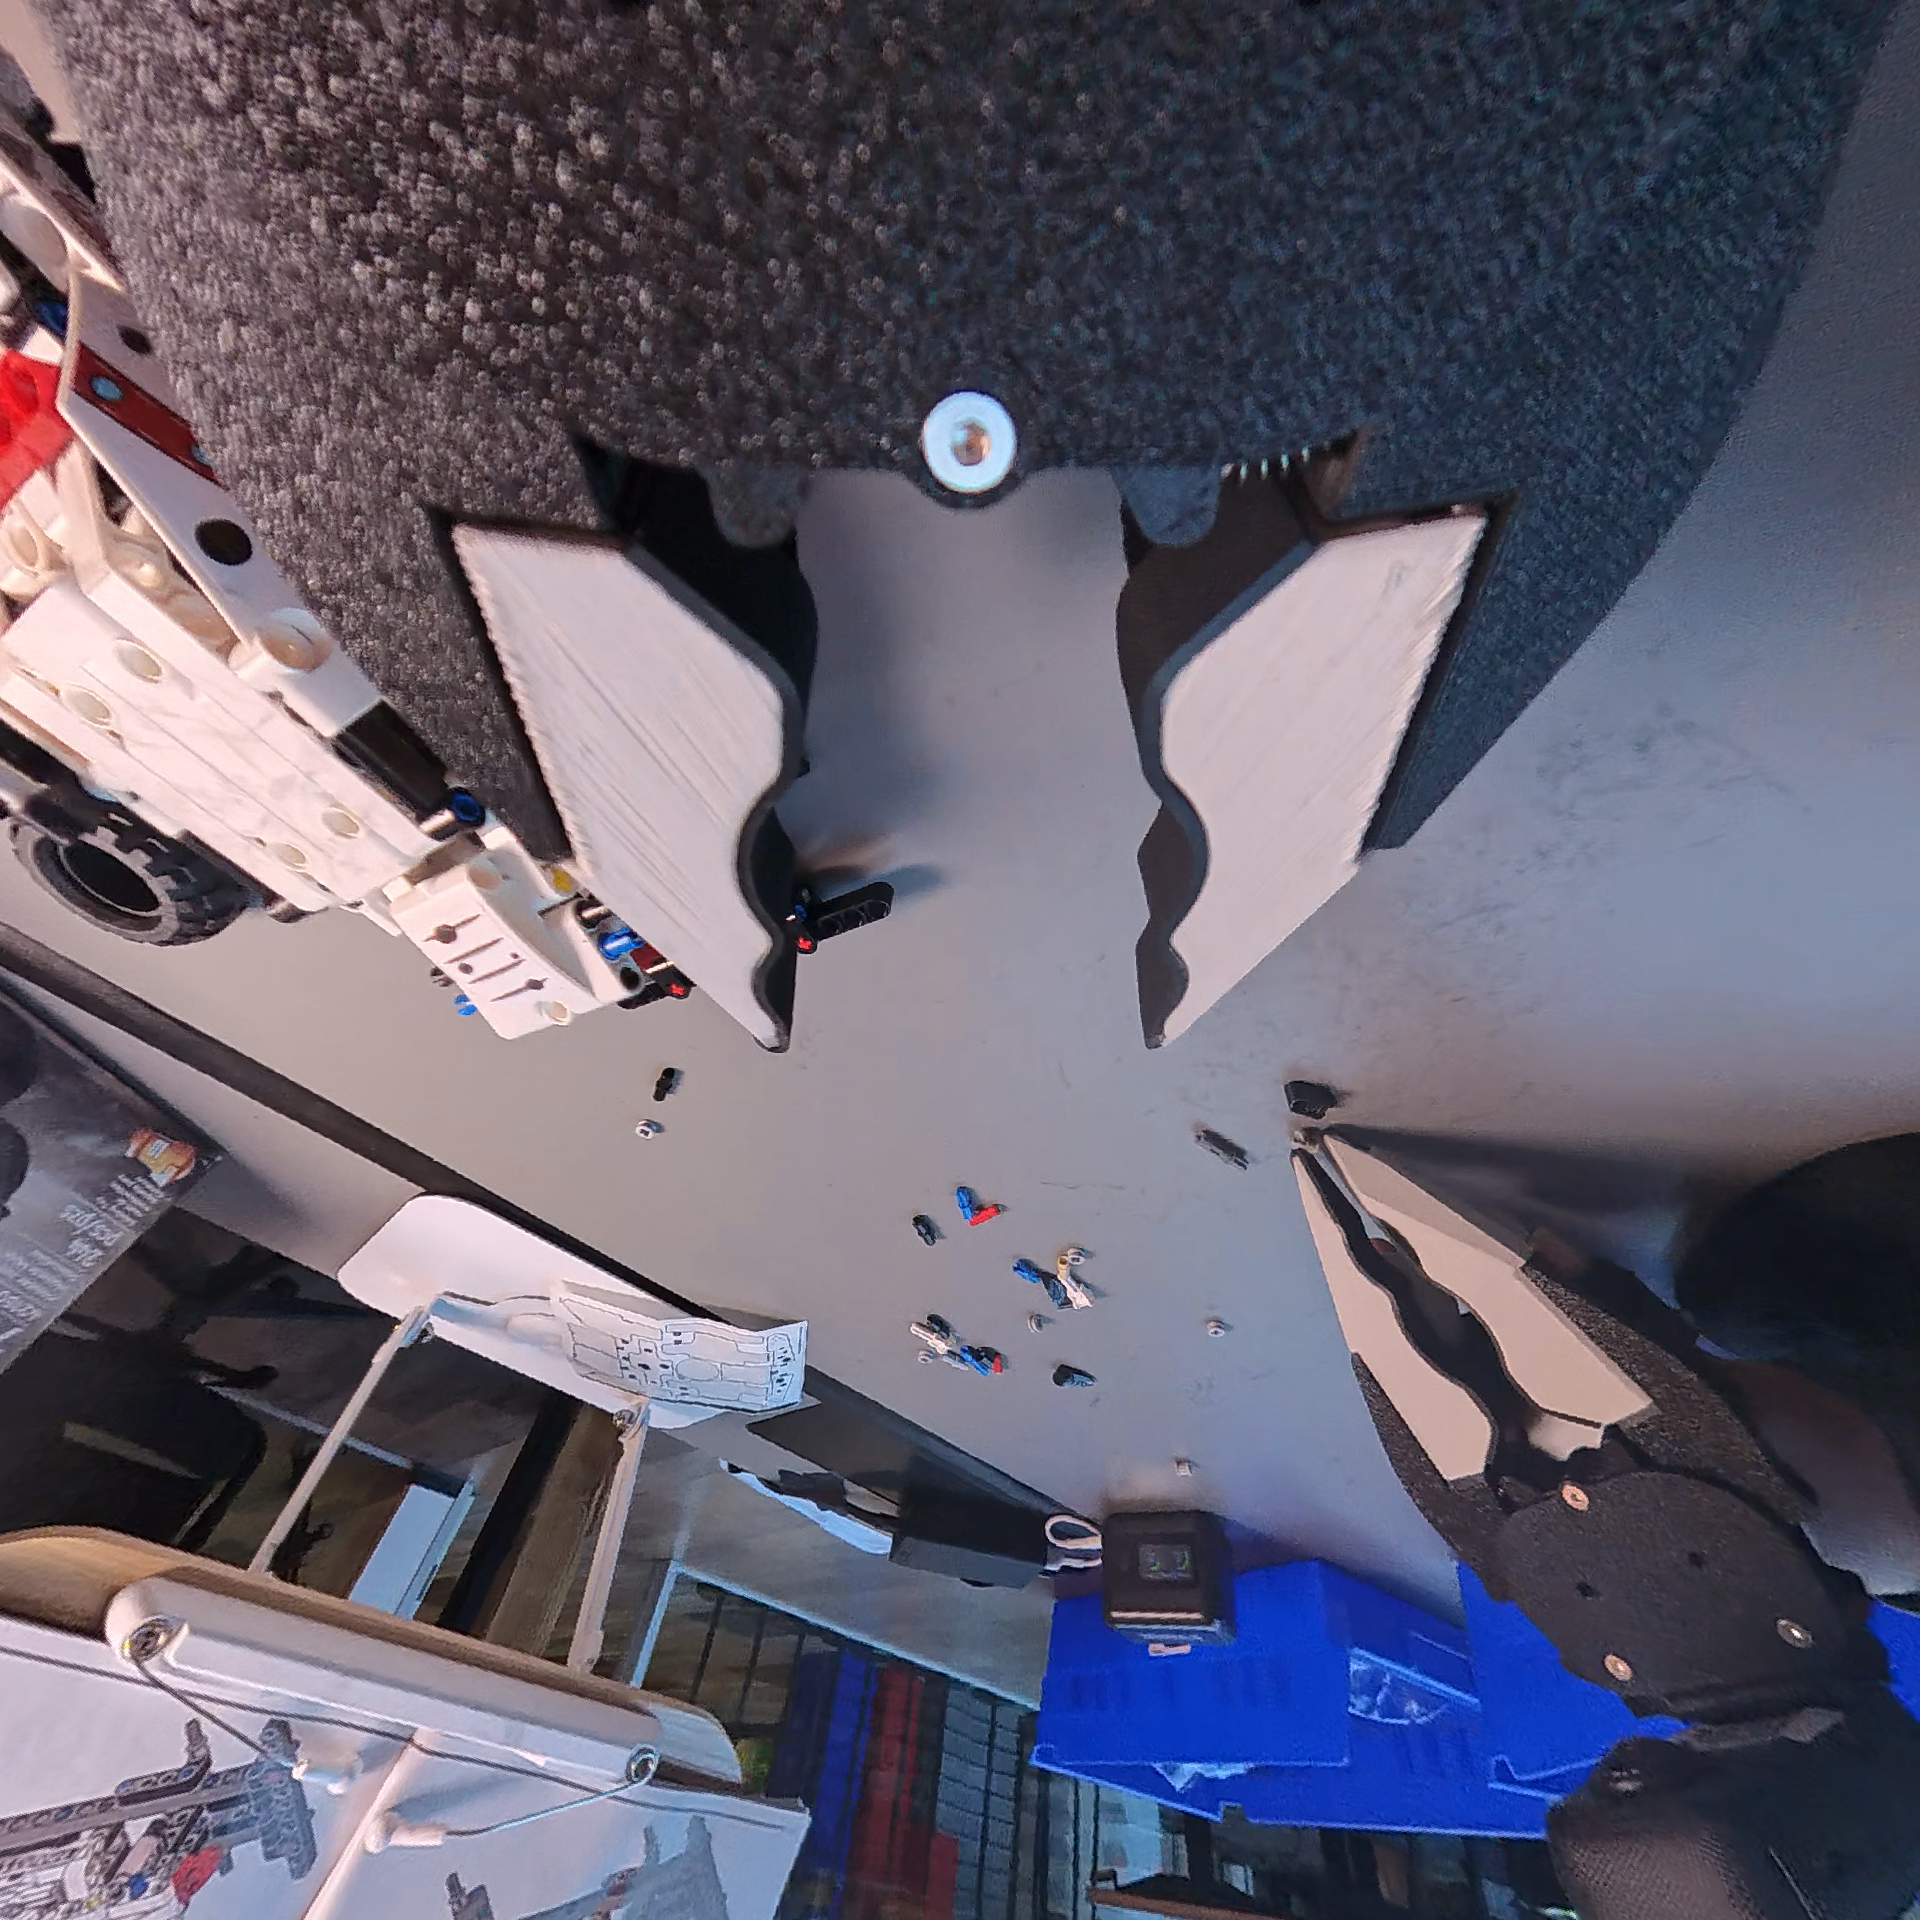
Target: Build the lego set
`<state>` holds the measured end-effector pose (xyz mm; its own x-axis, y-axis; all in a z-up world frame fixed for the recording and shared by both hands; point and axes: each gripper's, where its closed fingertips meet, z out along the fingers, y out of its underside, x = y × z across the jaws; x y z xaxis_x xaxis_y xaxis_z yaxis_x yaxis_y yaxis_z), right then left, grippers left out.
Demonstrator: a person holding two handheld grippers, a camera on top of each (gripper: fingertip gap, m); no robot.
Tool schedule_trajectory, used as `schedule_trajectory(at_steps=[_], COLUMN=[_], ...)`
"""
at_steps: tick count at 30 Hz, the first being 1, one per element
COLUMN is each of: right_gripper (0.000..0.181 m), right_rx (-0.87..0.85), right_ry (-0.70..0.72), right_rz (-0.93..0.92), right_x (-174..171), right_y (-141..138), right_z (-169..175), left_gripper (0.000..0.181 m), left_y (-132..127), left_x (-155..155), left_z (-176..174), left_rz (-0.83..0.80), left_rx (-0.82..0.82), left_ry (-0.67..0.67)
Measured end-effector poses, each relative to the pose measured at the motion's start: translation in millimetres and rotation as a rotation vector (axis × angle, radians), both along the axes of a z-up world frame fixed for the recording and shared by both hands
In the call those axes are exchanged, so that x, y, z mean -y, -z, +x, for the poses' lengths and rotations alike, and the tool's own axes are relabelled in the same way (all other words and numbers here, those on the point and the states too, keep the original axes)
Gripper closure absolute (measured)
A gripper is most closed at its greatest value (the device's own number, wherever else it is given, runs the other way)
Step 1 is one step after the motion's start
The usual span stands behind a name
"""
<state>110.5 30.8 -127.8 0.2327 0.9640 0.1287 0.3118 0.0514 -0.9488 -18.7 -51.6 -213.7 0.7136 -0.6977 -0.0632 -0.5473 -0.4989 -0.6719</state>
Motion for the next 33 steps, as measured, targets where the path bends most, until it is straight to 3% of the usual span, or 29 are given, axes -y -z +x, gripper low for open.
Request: schedule_trajectory(at_steps=[6,9,13,18,20,25,27,30,33], right_gripper=[0.115,0.116,0.116,0.117,0.117,0.121,0.126,0.13,0.142], right_rx=[0.059,0.08,0.104,0.132,0.143,0.117,0.055,-0.032,-0.071], right_ry=[-0.014,-0.021,-0.027,-0.049,-0.103,-0.397,-0.418,-0.389,-0.355], right_rz=[0.033,0.054,0.085,0.13,0.15,0.256,0.268,0.274,0.335], right_x=[4.2,6.6,9.3,15.3,23.8,74.4,78.2,73.3,69.4], right_y=[8.2,10.8,13.7,16.8,17.3,4.2,-11.4,-31.8,-38.0], right_z=[-4.2,-5.7,-7.2,-9.8,-14.8,-44.0,-58.2,-76.5,-86.7], left_gripper=[0.162,0.163,0.163,0.174,0.174,0.174,0.174,0.174,0.174], left_y=[-7.3,-10.7,-0.1,0.0,-11.6,-89.0,-114.2,-130.7,-133.8], left_x=[2.9,6.5,0.9,1.2,6.2,-3.3,-14.3,-21.8,-17.7], left_z=[7.1,21.6,25.9,28.9,43.1,72.1,69.0,61.3,60.3], left_rz=[0.03,0.03,0.022,-0.003,-0.044,-0.125,-0.153,-0.221,-0.264], left_rx=[0.032,0.064,-0.013,-0.002,0.146,0.779,1.032,1.336,1.474], left_ry=[0.019,0.05,0.05,0.063,0.083,0.087,0.045,-0.012,-0.009])
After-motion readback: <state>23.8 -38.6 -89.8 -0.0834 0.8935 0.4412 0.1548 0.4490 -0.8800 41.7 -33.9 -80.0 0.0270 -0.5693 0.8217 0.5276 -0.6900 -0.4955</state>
